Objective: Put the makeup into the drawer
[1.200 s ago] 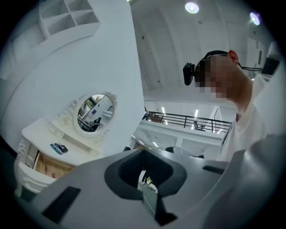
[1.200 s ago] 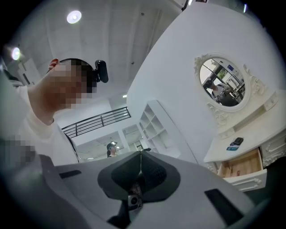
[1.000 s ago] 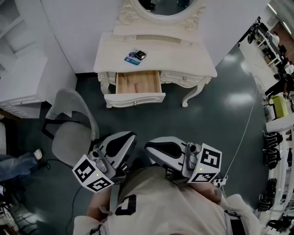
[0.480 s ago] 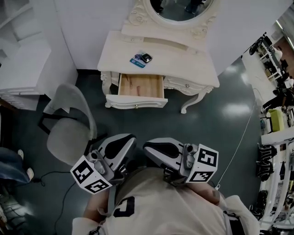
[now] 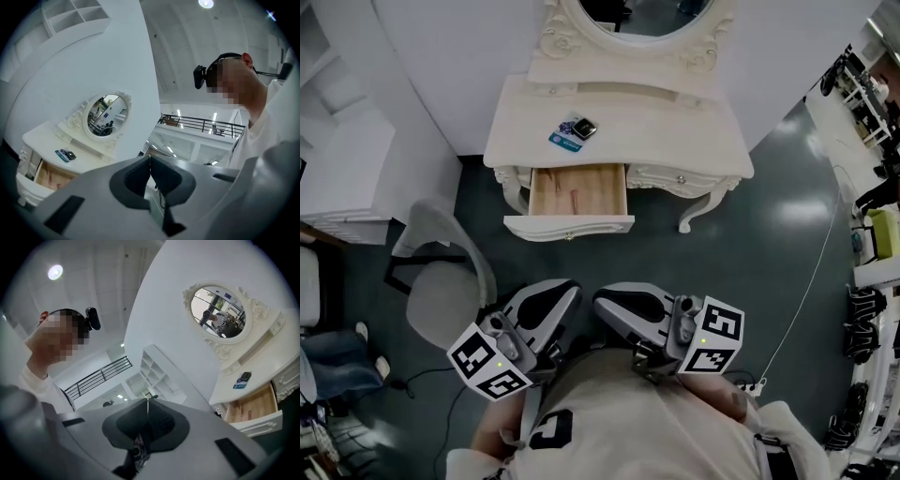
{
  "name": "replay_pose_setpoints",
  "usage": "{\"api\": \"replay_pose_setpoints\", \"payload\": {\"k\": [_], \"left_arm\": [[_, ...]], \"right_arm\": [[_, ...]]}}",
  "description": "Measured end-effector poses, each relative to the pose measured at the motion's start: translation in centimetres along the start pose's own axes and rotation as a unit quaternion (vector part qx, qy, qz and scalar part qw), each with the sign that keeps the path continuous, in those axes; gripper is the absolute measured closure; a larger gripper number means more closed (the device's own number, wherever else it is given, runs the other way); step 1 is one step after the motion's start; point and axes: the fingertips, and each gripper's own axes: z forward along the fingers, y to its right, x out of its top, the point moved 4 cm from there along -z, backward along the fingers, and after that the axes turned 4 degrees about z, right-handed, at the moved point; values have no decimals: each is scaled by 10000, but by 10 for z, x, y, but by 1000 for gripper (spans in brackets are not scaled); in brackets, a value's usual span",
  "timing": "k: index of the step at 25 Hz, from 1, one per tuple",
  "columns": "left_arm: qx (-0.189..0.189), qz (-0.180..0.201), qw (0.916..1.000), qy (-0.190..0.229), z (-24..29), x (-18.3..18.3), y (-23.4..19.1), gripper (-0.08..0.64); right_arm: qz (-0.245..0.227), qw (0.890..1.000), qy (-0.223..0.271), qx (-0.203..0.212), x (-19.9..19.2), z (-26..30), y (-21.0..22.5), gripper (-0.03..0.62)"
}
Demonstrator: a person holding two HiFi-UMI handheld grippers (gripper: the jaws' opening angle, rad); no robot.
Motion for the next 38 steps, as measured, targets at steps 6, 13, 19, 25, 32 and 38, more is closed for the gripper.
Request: {"api": "replay_pose_setpoints", "payload": {"k": [6, 13, 19, 25, 32, 38], "left_arm": [[96, 81, 9993, -341, 68, -7, 0, 502], [432, 188, 9972, -586, 139, -16, -5, 502], [680, 298, 9941, -785, 195, -29, -8, 502], [1182, 550, 9868, -959, 205, -26, -27, 502], [1275, 564, 9865, -858, 205, -9, -63, 502], [1005, 354, 9927, -570, 198, 14, -112, 502]], "right_arm": [[251, 9989, 402, -20, 40, -39, 38, 563], [353, 9981, 499, 109, 86, -80, 83, 563], [415, 9981, 429, 182, 119, -109, 124, 563], [557, 9976, 388, 103, 131, -116, 155, 563], [582, 9978, 276, -142, 136, -97, 172, 563], [400, 9976, 72, -561, 144, -55, 187, 563]]}}
